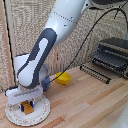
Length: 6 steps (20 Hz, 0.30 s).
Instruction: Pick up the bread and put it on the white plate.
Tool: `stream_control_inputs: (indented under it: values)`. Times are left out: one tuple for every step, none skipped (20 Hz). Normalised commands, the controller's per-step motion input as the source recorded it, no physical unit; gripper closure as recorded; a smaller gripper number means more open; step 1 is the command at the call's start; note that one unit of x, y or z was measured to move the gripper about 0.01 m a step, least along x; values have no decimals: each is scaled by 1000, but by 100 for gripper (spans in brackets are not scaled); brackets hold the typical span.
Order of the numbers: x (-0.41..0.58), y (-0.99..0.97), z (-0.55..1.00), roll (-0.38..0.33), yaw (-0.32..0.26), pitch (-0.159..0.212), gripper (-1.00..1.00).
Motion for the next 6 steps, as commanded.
stream_control_inputs:
  values:
    - [180, -120, 783, 15, 6, 0, -100]
    - [103, -126, 877, 0, 18, 0, -100]
    - [86, -114, 886, 0, 31, 0, -100]
    - [143, -86, 820, 3, 55, 44, -100]
    - [120, -51, 691, 13, 66, 78, -100]
    - [146, -74, 734, 26, 102, 97, -100]
